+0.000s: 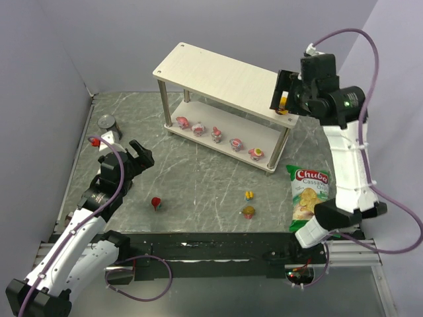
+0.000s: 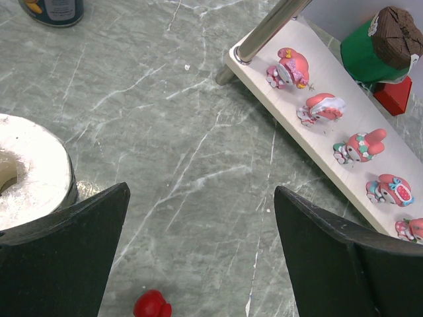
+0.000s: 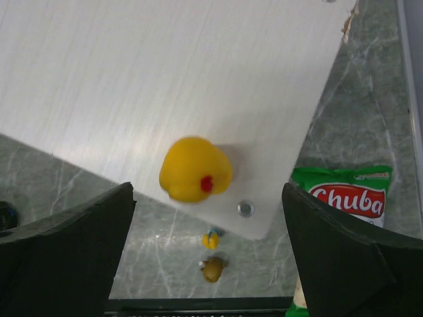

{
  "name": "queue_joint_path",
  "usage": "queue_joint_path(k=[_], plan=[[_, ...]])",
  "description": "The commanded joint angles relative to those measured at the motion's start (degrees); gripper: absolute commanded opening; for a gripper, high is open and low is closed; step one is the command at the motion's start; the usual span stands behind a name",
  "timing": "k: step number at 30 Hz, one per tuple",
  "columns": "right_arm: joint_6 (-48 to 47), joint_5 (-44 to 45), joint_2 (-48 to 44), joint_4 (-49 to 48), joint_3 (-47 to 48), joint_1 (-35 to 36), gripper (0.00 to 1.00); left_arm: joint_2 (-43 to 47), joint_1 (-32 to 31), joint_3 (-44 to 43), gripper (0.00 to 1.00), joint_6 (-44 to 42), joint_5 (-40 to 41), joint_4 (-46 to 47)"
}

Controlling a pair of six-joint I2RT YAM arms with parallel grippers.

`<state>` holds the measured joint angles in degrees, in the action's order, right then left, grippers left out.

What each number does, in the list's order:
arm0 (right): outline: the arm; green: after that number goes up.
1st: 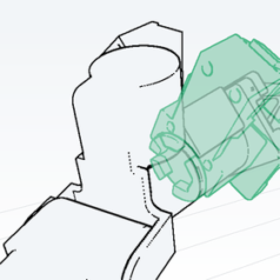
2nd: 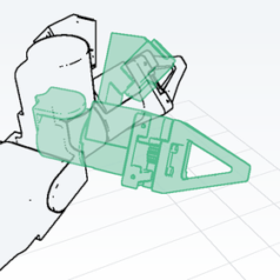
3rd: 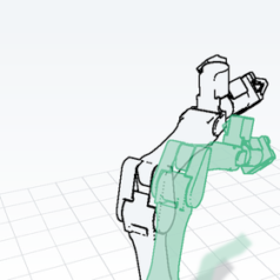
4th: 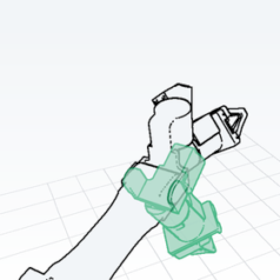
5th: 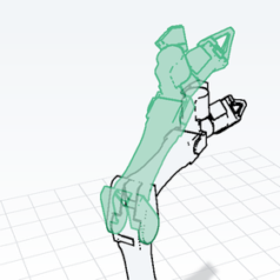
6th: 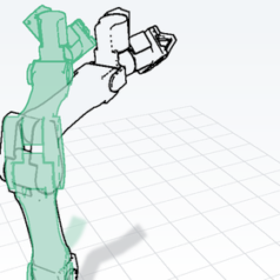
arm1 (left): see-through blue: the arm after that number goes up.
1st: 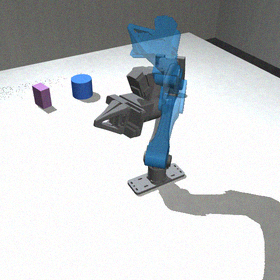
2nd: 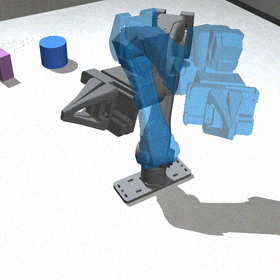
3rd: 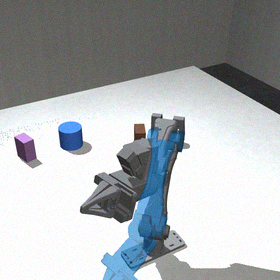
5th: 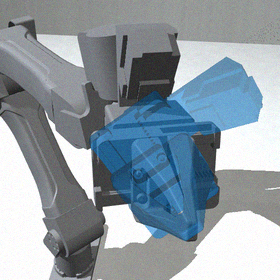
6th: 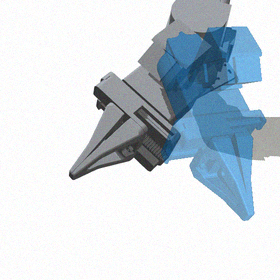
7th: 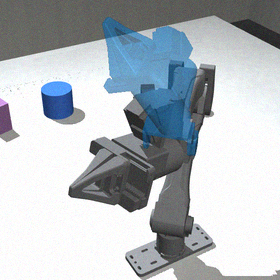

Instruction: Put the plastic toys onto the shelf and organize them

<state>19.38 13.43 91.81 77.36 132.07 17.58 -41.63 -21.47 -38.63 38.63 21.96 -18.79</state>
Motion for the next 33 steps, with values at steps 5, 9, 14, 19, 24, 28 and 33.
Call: queue_joint_path(k=[5,9,14,19,24,28,33], plan=[[-3.90,-2.97,-15.77,-9.67,-12.60,1.13,1.00,-0.03,-0.23,-0.65,0.96,0.48,0.46,0.15],[-6.63,-4.73,-20.00,-17.40,-17.89,4.82,1.00,-0.03,-0.23,-1.27,0.96,2.32,-0.24,-2.30],[-9.62,-4.73,-23.69,-24.88,-23.51,13.50,0.98,-1.87,-0.23,-3.99,0.96,7.84,-3.40,-13.35],[-12.25,-5.35,-26.68,-35.06,-30.28,20.46,0.90,-5.83,-0.23,-5.31,0.96,12.17,-8.06,-21.37],[-15.24,-2.81,-25.02,-35.44,-29.86,26.26,0.89,-11.01,-0.23,-7.85,0.96,11.90,-14.74,-28.21],[-15.25,-0.69,-23.26,-35.17,-28.71,28.47,0.89,-17.24,-0.23,-7.87,0.96,13.75,-19.48,-32.89],[-14.37,0.10,-23.26,-36.58,-29.41,29.79,0.89,-16.65,-0.23,-2.08,0.97,18.84,-22.48,-29.91]])
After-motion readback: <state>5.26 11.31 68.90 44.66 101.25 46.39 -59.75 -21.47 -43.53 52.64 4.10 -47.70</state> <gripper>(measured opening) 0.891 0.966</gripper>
